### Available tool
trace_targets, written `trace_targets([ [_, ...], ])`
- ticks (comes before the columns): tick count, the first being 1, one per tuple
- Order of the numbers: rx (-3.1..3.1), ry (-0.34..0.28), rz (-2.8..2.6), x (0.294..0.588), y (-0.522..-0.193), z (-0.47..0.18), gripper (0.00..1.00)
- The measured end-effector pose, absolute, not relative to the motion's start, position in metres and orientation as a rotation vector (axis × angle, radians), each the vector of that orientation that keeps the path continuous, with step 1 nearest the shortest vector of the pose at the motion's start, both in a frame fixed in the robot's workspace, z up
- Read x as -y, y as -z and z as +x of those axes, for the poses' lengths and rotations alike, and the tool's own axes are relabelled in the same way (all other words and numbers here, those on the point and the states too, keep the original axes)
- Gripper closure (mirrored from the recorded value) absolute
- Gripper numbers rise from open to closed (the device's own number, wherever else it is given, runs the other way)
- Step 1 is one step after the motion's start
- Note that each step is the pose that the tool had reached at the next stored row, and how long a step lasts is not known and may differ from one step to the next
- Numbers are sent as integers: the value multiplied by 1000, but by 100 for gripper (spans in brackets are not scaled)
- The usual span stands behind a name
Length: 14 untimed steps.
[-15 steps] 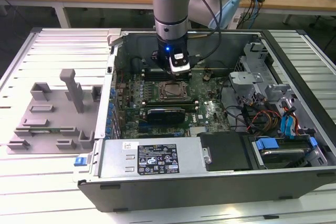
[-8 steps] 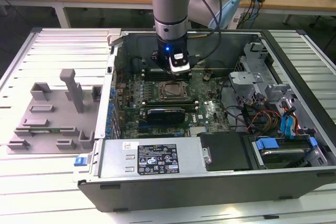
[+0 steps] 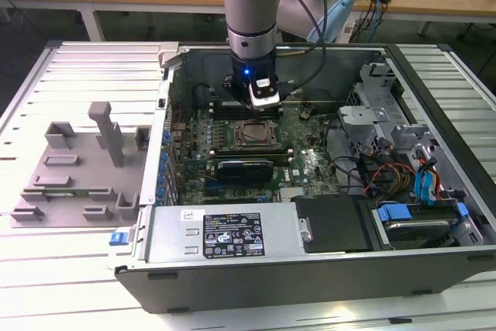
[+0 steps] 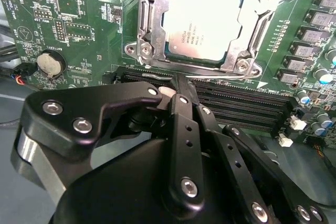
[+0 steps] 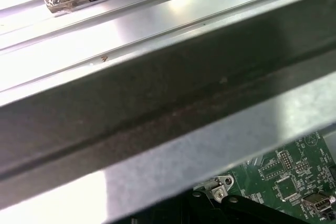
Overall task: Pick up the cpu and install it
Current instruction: 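Install the first cpu locking lever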
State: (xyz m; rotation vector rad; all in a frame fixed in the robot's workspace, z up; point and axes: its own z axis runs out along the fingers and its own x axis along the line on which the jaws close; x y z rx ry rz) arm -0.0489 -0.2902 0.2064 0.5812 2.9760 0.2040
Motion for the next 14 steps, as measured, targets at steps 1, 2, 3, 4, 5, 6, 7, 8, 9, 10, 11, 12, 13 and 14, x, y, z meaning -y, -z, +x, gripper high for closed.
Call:
trace_targets([
  [1, -2976, -204, 581, 290, -206, -49, 89],
  [2, -2976, -204, 581, 289, -206, -49, 89],
  [3, -2976, -204, 581, 289, -206, -49, 89],
  [4, -2976, -204, 581, 289, -206, -49, 89],
  [5, -2975, -204, 581, 289, -206, -49, 89],
  [6, -2974, -204, 581, 289, -206, -49, 89],
  [7, -2973, -205, 580, 289, -205, -49, 89],
  [8, -2970, -205, 580, 289, -204, -49, 89],
  [9, -2969, -206, 579, 289, -203, -49, 89],
  [10, -2968, -206, 579, 289, -203, -49, 89],
  [11, -2968, -206, 579, 290, -202, -49, 89],
  [12, -2968, -206, 579, 293, -202, -49, 89],
  [13, -2968, -206, 579, 294, -201, -49, 89],
  [14, -2966, -206, 579, 294, -200, -49, 89],
])
